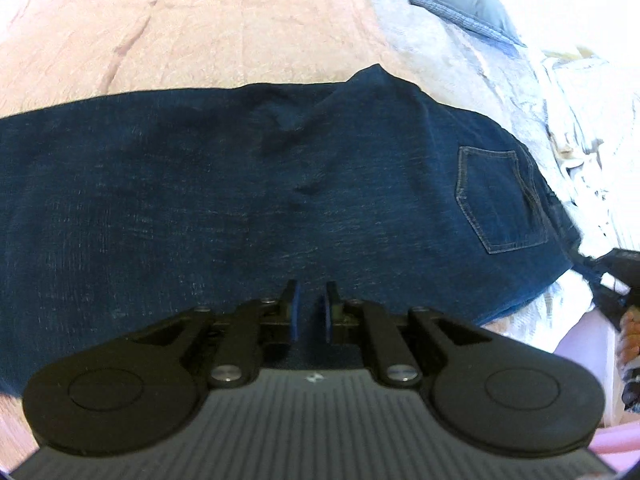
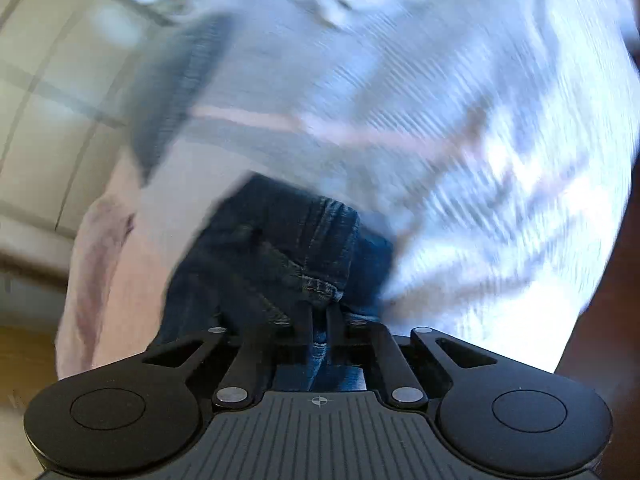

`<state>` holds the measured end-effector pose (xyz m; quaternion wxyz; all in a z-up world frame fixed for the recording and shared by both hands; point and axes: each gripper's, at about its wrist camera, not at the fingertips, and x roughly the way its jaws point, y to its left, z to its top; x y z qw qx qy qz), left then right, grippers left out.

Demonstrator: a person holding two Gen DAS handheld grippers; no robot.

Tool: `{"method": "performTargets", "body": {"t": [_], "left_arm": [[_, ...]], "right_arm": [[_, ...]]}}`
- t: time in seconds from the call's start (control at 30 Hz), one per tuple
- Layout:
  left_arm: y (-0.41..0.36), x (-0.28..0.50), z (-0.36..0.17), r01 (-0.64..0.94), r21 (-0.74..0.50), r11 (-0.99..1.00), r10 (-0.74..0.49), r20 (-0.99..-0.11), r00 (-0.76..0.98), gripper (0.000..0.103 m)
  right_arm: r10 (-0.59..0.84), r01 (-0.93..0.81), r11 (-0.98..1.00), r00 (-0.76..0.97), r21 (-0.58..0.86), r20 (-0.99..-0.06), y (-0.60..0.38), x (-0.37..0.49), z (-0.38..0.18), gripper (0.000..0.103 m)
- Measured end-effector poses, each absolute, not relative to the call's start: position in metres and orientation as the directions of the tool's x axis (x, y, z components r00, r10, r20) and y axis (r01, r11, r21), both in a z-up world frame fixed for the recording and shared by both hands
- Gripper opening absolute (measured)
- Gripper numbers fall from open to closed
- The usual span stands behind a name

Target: Fold clothes

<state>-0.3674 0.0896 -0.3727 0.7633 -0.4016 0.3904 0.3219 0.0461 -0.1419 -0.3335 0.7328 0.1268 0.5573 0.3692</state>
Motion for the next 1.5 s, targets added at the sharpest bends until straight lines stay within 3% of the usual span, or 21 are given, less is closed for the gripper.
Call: {"method": "performTargets", "body": {"t": [0.2,0.27,0.3,0.33,0.37,0.67,0.73,0.8,0.87,0.93,1.03,1.23,1.5], "left_arm": [[0.094,-0.371,-0.376,-0.804,-0.355,0.478,0.176,-0.858,0.483,0.007],[0.092,-0.376,-0.368,-0.805,-0.343,0.484,0.206,-0.849,0.486,0.008],[0.091,-0.379,-0.366,-0.807,-0.337,0.484,0.219,-0.847,0.485,0.008],[0.089,-0.382,-0.364,-0.811,-0.330,0.483,0.230,-0.846,0.482,0.008],[0.087,-0.386,-0.363,-0.815,-0.328,0.478,0.238,-0.845,0.479,0.008],[0.090,-0.433,-0.361,-0.929,-0.229,0.290,0.365,-0.871,0.329,0.007],[0.096,-0.452,-0.357,-0.960,-0.189,0.209,0.411,-0.873,0.261,0.008],[0.107,-0.465,-0.363,-0.980,-0.153,0.128,0.354,-0.916,0.189,0.003],[0.116,-0.468,-0.354,-0.988,-0.146,0.053,0.319,-0.935,0.155,0.002],[0.118,-0.459,-0.329,-0.992,-0.123,0.031,0.330,-0.935,0.126,0.010],[0.116,-0.440,-0.292,-0.995,-0.100,0.026,0.357,-0.928,0.103,0.011],[0.086,-0.394,-0.233,-0.986,-0.099,-0.130,0.414,-0.909,0.037,0.020],[-0.017,-0.281,-0.195,-0.872,-0.041,-0.487,0.406,-0.895,-0.185,0.020]], "right_arm": [[0.537,-0.477,0.774,0.147,0.416,-0.831,-0.122,0.038,-0.355,0.006],[0.486,-0.533,0.787,0.229,0.309,-0.843,-0.113,0.028,-0.337,0.024],[0.459,-0.565,0.790,0.288,0.239,-0.840,-0.110,0.020,-0.326,0.041],[0.432,-0.603,0.787,0.384,0.133,-0.816,-0.108,0.003,-0.314,0.048],[0.415,-0.631,0.774,0.444,0.052,-0.794,-0.107,-0.010,-0.306,0.048],[0.395,-0.860,0.502,0.326,-0.095,-0.859,-0.076,-0.062,-0.329,0.049],[0.406,-0.880,0.465,0.307,-0.096,-0.861,-0.071,-0.065,-0.324,0.049],[0.399,-0.895,0.435,0.287,-0.095,-0.871,-0.064,-0.063,-0.317,0.049],[0.222,-0.921,0.359,0.241,-0.151,-0.945,-0.039,-0.056,-0.330,0.049],[0.254,-0.939,0.334,0.176,-0.085,-0.951,-0.028,-0.053,-0.309,0.049],[0.347,-0.981,0.186,0.006,0.063,-0.938,-0.008,-0.057,-0.266,0.049],[0.335,-0.979,-0.177,-0.158,0.103,-0.929,0.022,-0.059,-0.231,0.049],[0.313,-0.850,-0.507,-0.332,0.139,-0.890,0.024,-0.006,-0.201,0.050]]}}
